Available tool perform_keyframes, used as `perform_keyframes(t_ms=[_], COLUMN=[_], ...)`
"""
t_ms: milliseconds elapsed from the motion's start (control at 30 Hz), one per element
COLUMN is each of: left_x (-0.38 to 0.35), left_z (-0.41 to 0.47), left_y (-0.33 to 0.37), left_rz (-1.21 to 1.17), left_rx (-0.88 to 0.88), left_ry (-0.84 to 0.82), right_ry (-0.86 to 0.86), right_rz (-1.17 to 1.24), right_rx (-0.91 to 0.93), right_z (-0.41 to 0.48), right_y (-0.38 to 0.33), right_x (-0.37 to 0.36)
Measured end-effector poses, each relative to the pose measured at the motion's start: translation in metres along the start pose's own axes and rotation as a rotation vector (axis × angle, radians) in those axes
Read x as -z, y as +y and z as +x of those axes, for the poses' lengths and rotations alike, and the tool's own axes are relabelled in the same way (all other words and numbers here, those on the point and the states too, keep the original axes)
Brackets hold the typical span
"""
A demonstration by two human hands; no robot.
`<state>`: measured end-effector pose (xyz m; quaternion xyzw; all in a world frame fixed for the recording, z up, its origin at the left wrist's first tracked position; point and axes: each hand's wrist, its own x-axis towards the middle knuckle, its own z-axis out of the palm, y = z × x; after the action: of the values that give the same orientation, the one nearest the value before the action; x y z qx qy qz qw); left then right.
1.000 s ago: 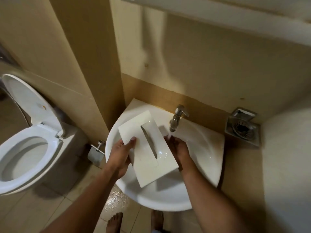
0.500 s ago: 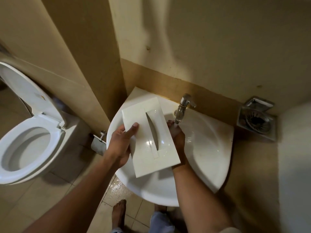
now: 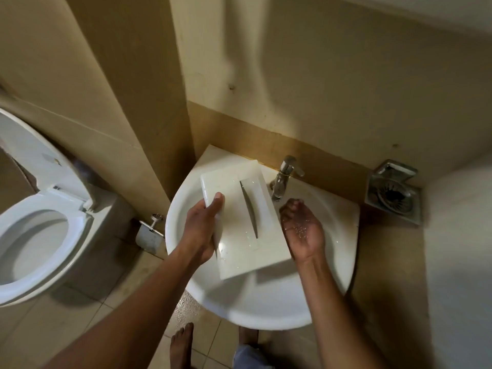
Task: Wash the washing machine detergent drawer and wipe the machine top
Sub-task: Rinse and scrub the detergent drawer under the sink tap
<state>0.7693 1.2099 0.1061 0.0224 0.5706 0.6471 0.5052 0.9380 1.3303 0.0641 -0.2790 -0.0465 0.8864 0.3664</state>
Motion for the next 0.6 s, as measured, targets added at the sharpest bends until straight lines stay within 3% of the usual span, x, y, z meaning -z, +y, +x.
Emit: perform_keyframes(t_ms=[133, 267, 400, 500, 600], left_x=[-0.021, -0.044, -0.054, -0.056, -0.056], left_z=[-0.002, 0.001, 0.012, 0.011, 0.007], left_y=[-0.001, -0.006, -0.007, -0.006, -0.009], left_rz=[-0.009, -0.065, -0.097, -0.089, -0.042], left_rx=[0.049, 0.112, 0.129, 0.126, 0.107], left_ry=[0.01, 0.056, 0.142, 0.173, 0.177], right_ry=[-0.015, 0.047, 0.081, -0.126, -0.216], right_rz=[-0.073, -0.556, -1.46, -2.048, -2.355], right_rx=[0.007, 0.018, 0.496, 0.859, 0.942], right_z=[-0.02, -0.019, -0.041, -0.073, -0.081], right_y=[-0.042, -0.012, 0.026, 0.043, 0.055], right_x=[-0.067, -0.101, -0.058, -0.011, 0.002])
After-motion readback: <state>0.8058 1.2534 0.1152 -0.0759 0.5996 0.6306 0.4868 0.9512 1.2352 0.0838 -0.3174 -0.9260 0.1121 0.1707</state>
